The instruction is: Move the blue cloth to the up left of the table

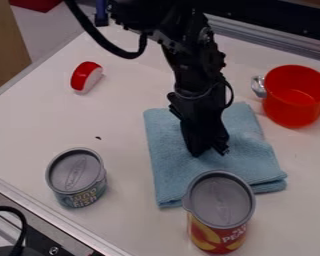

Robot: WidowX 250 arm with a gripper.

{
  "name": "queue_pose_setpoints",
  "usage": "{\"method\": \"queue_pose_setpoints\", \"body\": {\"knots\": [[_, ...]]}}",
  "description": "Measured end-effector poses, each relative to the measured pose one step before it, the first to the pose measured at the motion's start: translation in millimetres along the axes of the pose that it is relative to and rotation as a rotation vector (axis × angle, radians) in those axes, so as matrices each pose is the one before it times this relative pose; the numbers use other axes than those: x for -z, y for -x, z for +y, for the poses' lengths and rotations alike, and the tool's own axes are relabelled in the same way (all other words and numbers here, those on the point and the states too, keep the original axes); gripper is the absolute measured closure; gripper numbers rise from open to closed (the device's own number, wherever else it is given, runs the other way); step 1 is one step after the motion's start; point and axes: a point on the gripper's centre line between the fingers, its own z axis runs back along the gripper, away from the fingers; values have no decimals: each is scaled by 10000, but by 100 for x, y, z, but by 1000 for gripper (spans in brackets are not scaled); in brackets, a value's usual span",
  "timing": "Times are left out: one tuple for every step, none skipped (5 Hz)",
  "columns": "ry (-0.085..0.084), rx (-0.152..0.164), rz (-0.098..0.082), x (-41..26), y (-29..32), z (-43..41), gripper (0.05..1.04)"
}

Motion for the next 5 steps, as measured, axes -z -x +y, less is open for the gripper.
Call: {"method": "queue_pose_setpoints", "body": {"knots": [[-101,30,95,241,84,563,1031],[-111,81,-3,118,-449,1173,1031],[-83,194,-16,161,7,1536,1031],[-261,75,-138,73,323,1083,1031],[-262,41,-234,19,598,1124,1031]]}}
